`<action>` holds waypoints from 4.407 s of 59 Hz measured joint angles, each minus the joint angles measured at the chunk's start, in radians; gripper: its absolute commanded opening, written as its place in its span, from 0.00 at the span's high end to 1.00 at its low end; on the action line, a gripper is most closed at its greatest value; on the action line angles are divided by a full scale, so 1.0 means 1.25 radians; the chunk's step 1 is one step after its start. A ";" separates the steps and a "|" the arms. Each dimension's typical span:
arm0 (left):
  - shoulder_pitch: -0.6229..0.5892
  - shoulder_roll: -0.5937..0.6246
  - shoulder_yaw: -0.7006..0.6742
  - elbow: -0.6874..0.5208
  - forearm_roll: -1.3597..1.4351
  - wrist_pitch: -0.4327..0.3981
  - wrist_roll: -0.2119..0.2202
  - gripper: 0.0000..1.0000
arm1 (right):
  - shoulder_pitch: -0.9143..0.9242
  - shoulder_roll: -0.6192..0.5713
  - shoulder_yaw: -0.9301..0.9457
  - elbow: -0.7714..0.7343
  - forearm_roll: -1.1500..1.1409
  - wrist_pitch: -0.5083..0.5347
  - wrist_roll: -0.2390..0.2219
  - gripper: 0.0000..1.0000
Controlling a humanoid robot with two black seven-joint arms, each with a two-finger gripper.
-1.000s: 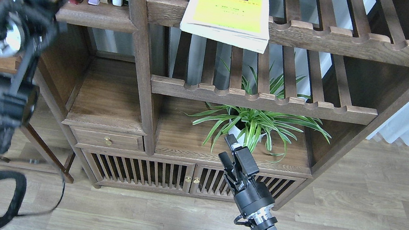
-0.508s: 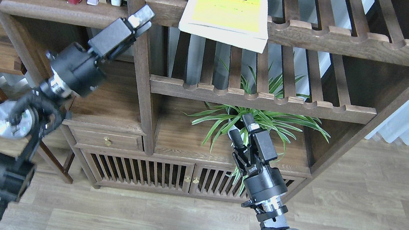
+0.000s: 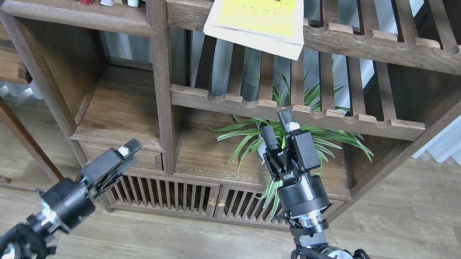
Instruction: Organize books on shelf
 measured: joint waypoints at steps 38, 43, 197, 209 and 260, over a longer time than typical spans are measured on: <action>-0.064 0.000 0.010 0.076 -0.085 0.000 -0.187 0.01 | 0.157 0.000 -0.043 0.014 -0.004 -0.078 0.086 0.01; -0.061 0.000 0.012 0.076 -0.084 0.000 -0.192 0.01 | 0.178 0.000 -0.047 0.013 -0.005 -0.094 0.087 0.01; -0.047 0.046 -0.020 0.073 -0.087 0.000 -0.224 0.01 | 0.224 0.000 -0.140 0.191 -0.040 -0.248 0.233 0.95; -0.053 0.058 -0.020 0.074 -0.092 0.000 -0.254 0.02 | 0.136 0.000 -0.158 0.237 -0.059 -0.209 0.226 0.94; -0.248 0.169 0.107 0.026 -0.389 0.000 -0.404 0.21 | -0.131 0.000 -0.234 0.238 -0.072 -0.003 0.099 0.90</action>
